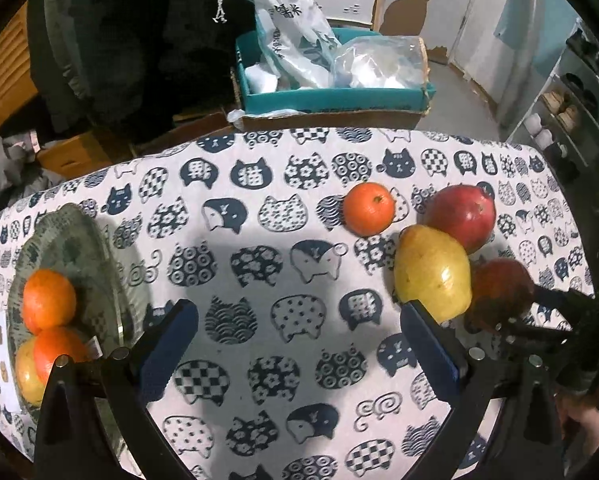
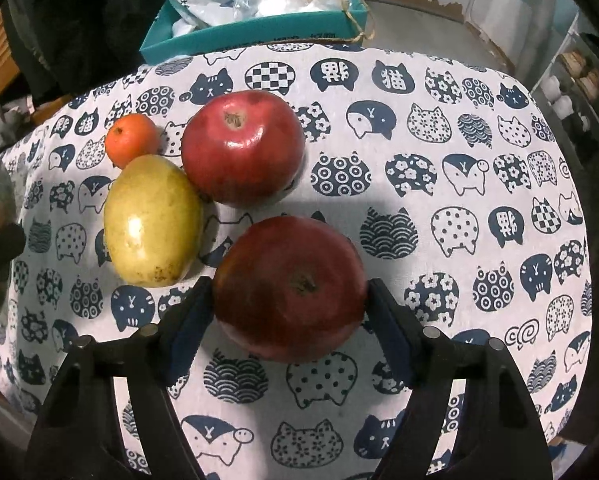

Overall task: Organize fruits
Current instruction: 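Grasp the red apple with the right tool while the left tool grasps the yellow pear, then lift the apple with the right tool while the left tool lifts the pear, then lower the yellow pear into the bowl and open the left tool while the right tool holds the apple, then lower the red apple into the bowl and open the right tool, then raise both tools from the bowl toward the loose mandarin and apple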

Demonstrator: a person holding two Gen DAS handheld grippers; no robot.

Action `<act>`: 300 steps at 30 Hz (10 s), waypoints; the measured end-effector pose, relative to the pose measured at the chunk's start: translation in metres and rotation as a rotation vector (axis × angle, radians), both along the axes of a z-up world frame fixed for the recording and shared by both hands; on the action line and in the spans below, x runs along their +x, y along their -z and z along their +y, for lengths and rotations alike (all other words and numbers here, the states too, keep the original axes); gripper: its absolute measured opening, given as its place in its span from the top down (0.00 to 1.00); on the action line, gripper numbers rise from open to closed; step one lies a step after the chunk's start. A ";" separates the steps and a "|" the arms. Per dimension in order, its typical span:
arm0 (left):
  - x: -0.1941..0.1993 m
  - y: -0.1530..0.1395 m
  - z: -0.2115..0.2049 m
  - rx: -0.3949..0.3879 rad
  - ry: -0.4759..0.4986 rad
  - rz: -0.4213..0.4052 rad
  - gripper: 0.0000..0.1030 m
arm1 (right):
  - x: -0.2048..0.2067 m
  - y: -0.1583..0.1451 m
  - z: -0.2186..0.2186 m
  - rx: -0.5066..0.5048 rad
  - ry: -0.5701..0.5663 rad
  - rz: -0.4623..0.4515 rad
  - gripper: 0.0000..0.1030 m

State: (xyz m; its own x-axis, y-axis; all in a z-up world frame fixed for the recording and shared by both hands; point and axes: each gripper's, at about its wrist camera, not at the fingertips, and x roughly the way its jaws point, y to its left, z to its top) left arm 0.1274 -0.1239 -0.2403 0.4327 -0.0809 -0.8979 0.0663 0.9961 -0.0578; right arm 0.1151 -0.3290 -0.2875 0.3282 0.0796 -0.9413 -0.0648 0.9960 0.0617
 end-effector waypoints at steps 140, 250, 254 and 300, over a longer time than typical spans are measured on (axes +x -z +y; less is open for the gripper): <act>-0.128 -0.153 0.195 -0.020 -0.249 -0.355 0.33 | -0.050 -0.219 0.233 0.151 -0.409 -0.434 0.27; -0.110 -0.102 0.263 -0.073 -0.375 -0.214 0.26 | -0.002 -0.181 0.307 0.076 -0.420 -0.390 0.20; -0.115 -0.119 0.254 -0.070 -0.352 -0.253 0.26 | -0.012 -0.198 0.295 0.067 -0.415 -0.432 0.20; -0.114 -0.189 0.116 -0.010 -0.104 -0.411 0.10 | -0.063 -0.255 0.086 0.012 -0.151 -0.574 0.17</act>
State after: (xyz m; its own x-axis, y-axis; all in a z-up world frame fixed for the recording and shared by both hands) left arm 0.0139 -0.0077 -0.0508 0.7609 -0.0255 -0.6483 -0.0151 0.9983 -0.0569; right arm 0.0521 -0.2432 -0.0322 0.7688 0.1745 -0.6153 -0.2319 0.9726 -0.0139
